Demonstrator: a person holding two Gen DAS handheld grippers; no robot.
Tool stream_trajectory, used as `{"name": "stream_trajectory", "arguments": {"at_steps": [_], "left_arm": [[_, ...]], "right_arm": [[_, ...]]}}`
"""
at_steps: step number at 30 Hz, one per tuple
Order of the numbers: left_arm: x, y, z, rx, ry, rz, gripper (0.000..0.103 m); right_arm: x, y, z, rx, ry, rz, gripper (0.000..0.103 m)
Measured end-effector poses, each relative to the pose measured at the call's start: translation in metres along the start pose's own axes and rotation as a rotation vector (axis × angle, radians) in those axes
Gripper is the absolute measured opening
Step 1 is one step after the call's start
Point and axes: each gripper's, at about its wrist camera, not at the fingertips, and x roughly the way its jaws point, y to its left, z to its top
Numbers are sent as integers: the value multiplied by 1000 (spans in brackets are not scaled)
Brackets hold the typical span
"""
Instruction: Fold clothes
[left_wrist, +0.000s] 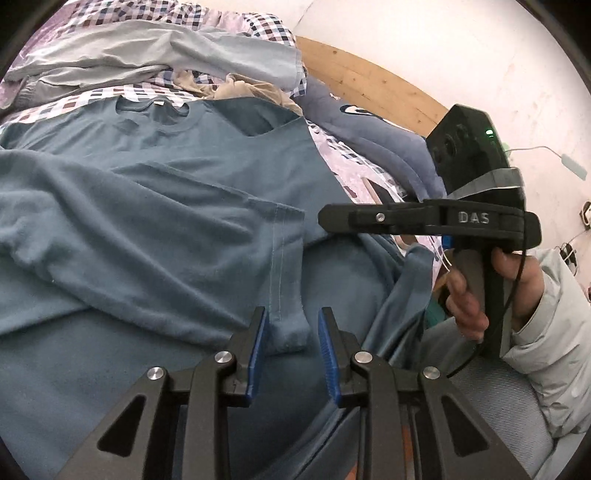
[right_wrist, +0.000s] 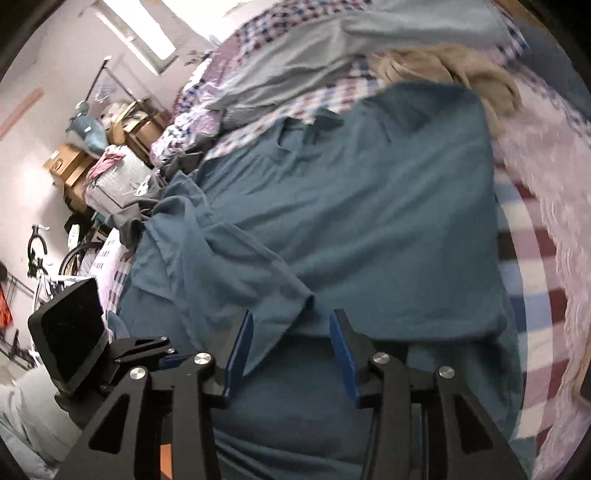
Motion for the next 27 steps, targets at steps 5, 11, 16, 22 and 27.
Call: {"name": "stream_trajectory", "arguments": {"at_steps": [5,11,16,22,27], "left_arm": [[-20,6,3,-39,-75,-69,29],[-81,51,19,-155,-276,-3,47],[-156,127,21,-394,-493,196,56],[-208,199,-6,-687,-624,352,56],[-209,215,-14,-730,-577,434,56]], "right_arm": [[0,-3,7,40,-47,15,47],[23,5,14,23,-16,-21,47],[29,18,12,-32,-8,-78,4],[11,31,22,-87,-89,-143,1],[-9,16,53,-38,-174,-193,1]]}}
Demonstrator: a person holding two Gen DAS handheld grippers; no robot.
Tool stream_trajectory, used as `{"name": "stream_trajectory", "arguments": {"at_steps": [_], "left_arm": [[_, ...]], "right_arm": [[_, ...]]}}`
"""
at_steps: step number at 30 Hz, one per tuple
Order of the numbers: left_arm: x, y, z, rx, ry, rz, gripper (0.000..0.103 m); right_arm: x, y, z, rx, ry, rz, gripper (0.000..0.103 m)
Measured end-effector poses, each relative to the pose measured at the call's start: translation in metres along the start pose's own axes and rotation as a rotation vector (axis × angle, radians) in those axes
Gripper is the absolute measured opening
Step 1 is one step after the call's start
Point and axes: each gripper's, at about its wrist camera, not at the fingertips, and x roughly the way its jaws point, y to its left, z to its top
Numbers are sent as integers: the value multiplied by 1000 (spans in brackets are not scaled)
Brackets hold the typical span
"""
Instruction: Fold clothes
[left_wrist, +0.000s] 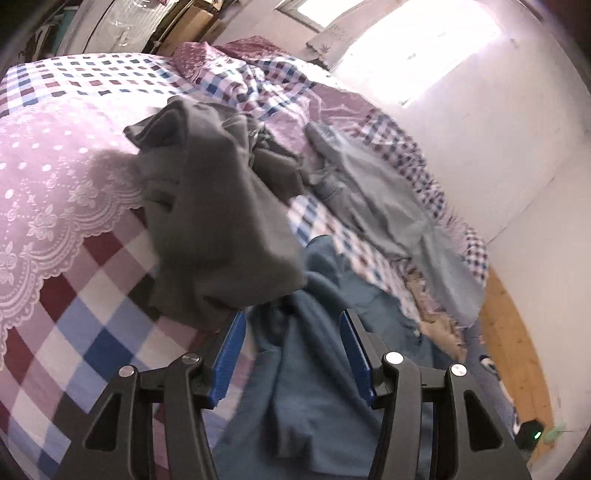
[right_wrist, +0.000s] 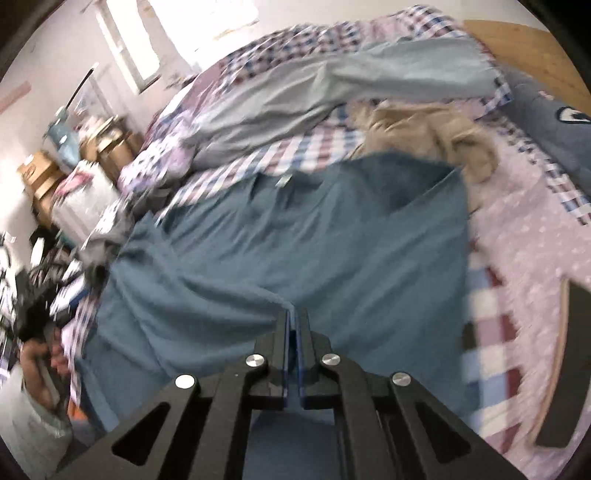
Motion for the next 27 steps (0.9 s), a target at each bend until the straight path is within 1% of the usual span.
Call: {"name": "stream_trajectory", "arguments": {"at_steps": [3,4,5,6,7,9,10,11,13,14,21,25,27], "left_arm": [[4,2,-3,25,23,41,56],[6,2,-3,32,28,52,56],[8,2,-4,40,31,62,56],[9,1,-4,47,35,70,56],[10,0,-5,54,40,77,56],[12,-2,-7,67,49,93,56],[13,-3,-8,74,54,101,56],[13,-4,-9,79,62,111,56],[16,-5,-9,81,67,116,56],[17,-6,-9,81,69,117,56],[22,-9,-12,92,80,125,56],[23,-10,-12,93,83,123,56],[24,-10,-12,92,84,121,56]], "right_arm": [[2,-17,14,52,-20,-48,1],[5,-23,16,74,-21,-64,2],[8,-29,19,97,-22,-80,5],[11,-36,19,127,-16,-93,5],[14,-44,15,169,-3,-89,5],[13,-56,5,242,13,-39,8],[10,-57,0,261,17,-23,17],[7,-59,-5,281,22,-6,29],[1,-62,-15,320,31,28,40],[-1,-62,-20,328,40,42,42],[4,-27,-46,242,149,93,42],[15,-17,-55,230,192,78,42],[20,-13,-56,220,203,76,40]]}}
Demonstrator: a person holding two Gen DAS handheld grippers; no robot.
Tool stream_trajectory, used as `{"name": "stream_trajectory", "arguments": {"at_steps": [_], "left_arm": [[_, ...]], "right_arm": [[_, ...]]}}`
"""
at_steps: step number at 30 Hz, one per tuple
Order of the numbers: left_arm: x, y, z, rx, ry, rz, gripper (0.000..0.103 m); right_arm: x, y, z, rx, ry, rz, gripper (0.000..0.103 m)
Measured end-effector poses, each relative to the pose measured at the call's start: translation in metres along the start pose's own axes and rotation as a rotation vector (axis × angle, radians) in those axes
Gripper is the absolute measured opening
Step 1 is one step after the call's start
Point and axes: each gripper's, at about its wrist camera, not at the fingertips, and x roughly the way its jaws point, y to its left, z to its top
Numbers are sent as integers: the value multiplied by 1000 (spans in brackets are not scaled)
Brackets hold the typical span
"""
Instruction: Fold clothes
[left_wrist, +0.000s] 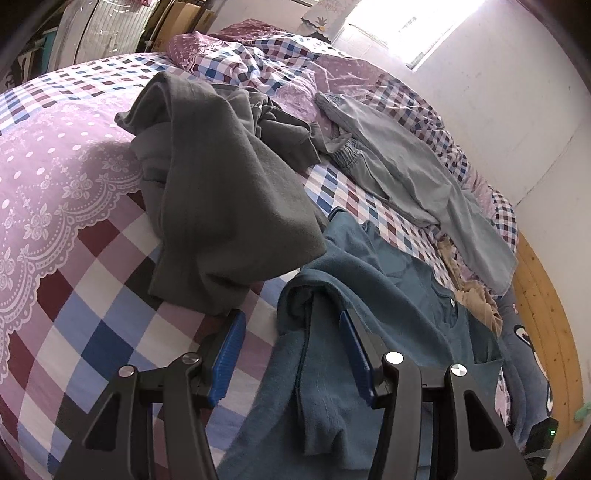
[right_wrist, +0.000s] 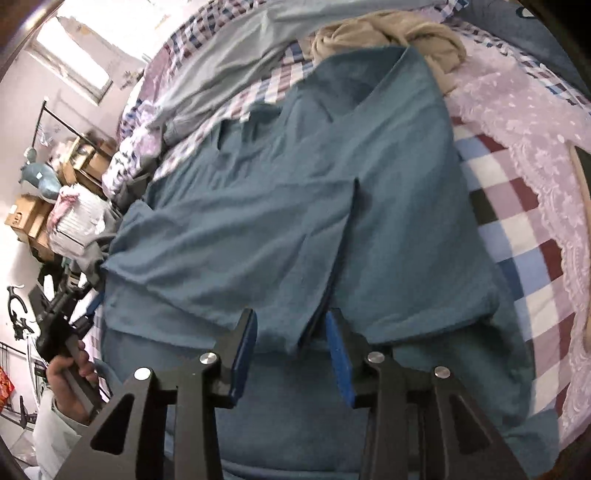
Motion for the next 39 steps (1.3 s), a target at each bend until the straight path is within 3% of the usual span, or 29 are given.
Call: {"name": "stream_trajectory", "arguments": {"at_steps": [1,2,3,9,16,24,30,34,37,39], "left_arm": [[0,0,0,0,0,-1,56],[0,0,0,0,0,-3,56],[0,0,0,0,0,-5,56],[-8,-4,3,-11,-12,-63,56],[-20,-6,6,-10,-23,-98,56],[-34,9,13,-11,-30,-59,56],[-35,9,11,79,11,-51,56],[-21,-21,-2,282,69,9,56],[-13,-35,-7,358,79,24,56],[-10,-39,-8,369,65,37,48]], "right_arm": [[1,3,0,-12,-3,-2,32],[1,7,1,-30,-4,-13,8],[1,10,1,-50,-7,-33,3],[-28,20,12,-131,-82,-74,2],[-63,2,35,-81,-181,-137,2],[-27,-36,25,22,-77,-168,3],[-30,-38,25,33,-108,-147,5],[-30,-39,25,38,-112,-143,5],[-30,-39,25,43,-114,-139,5],[-28,-40,25,44,-112,-138,5]]}}
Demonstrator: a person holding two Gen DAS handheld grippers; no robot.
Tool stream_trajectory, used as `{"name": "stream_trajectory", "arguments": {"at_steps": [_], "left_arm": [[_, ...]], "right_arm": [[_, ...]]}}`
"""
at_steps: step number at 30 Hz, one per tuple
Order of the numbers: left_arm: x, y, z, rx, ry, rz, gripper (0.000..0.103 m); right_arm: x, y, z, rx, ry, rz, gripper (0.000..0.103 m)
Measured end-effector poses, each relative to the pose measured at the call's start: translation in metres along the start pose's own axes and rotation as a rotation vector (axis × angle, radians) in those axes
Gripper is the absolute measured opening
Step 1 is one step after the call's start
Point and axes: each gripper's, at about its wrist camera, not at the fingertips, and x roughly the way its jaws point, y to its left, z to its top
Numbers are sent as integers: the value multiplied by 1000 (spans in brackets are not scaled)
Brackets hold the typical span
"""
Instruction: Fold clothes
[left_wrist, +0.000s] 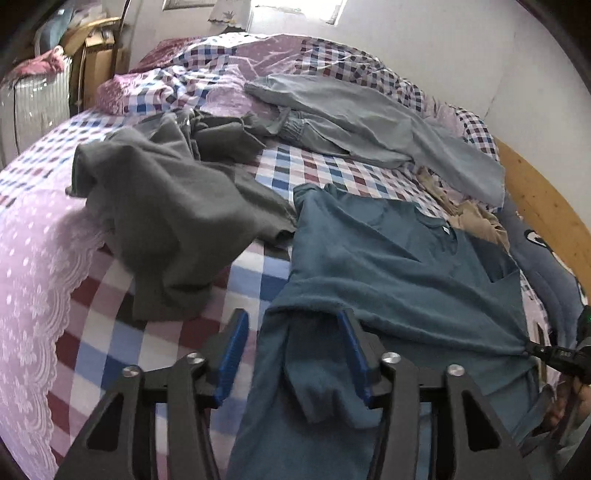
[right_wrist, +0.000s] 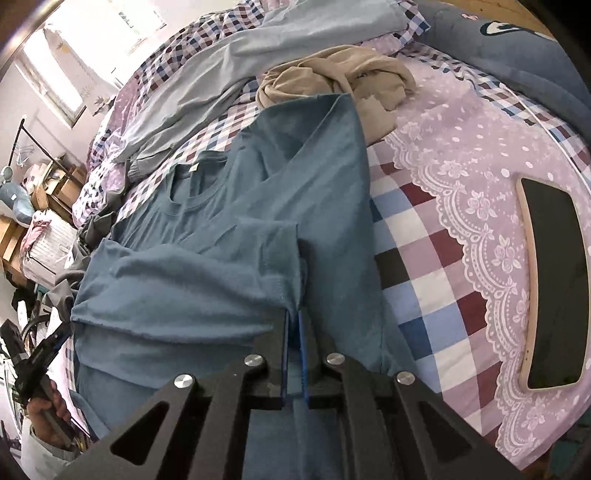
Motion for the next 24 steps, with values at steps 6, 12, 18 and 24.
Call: {"name": "stream_trajectory", "arguments": {"at_steps": [6,12,18,24], "left_arm": [[24,-5,3,3,28,50,18],[-4,-11,2,23,-91,56,14],[8,-2,-1,-11,-13,100,14],[-12,21,0,-105,-60,112,12]], "right_arm": [[4,5,2,-22,0,-19,5],[1,6,3,-35,-13,-19,4],[-3,12,1,-61,-5,-22,3],[-11,17,-4,-96,16,-24,3]]}}
